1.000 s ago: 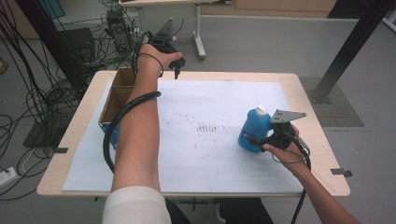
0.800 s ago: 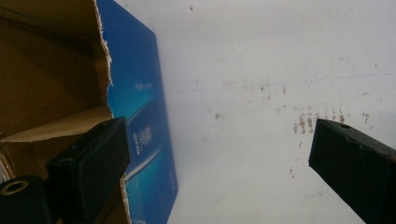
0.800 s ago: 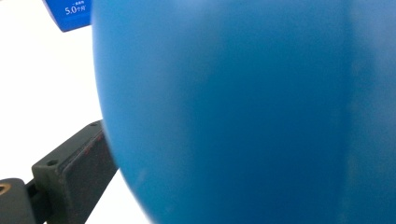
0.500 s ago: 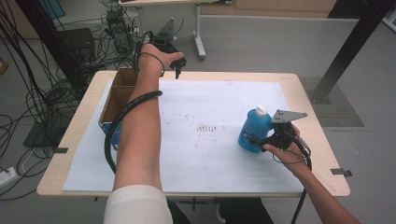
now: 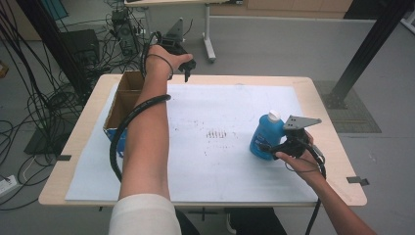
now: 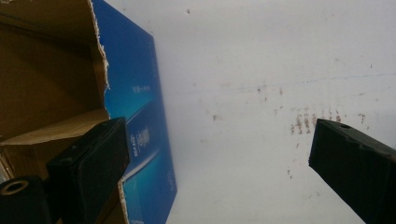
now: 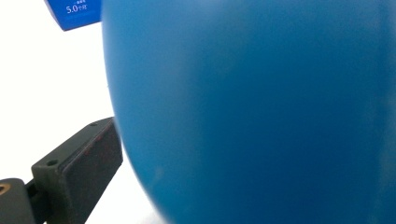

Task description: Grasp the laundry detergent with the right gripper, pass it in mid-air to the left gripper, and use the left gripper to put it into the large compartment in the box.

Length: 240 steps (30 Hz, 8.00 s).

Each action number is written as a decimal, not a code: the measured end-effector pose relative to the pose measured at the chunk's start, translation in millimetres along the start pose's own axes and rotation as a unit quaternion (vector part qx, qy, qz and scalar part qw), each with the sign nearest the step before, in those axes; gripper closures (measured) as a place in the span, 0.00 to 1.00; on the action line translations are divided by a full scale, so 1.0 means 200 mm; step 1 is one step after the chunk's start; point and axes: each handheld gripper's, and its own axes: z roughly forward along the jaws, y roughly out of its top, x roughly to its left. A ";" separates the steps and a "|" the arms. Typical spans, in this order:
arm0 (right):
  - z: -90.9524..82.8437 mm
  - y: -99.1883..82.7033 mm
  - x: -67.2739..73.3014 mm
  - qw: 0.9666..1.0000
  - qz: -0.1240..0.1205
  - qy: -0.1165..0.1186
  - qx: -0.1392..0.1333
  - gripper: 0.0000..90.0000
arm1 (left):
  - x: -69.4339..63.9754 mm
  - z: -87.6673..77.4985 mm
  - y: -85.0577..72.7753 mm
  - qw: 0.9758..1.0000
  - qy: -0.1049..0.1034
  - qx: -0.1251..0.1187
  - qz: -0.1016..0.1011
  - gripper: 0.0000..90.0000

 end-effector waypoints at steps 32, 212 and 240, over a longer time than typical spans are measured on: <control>0.01 -0.01 0.01 1.000 0.000 0.001 -0.004 0.02 | -0.01 0.00 0.00 1.000 0.000 0.000 0.003 0.06; -0.06 0.24 0.01 1.000 0.013 0.018 -0.005 0.50 | -0.05 -0.22 -0.11 0.995 -0.017 -0.033 0.097 0.06; 0.25 0.92 -0.03 0.991 0.035 0.127 0.031 0.50 | -0.08 -0.55 -0.20 0.954 -0.022 -0.044 0.297 0.05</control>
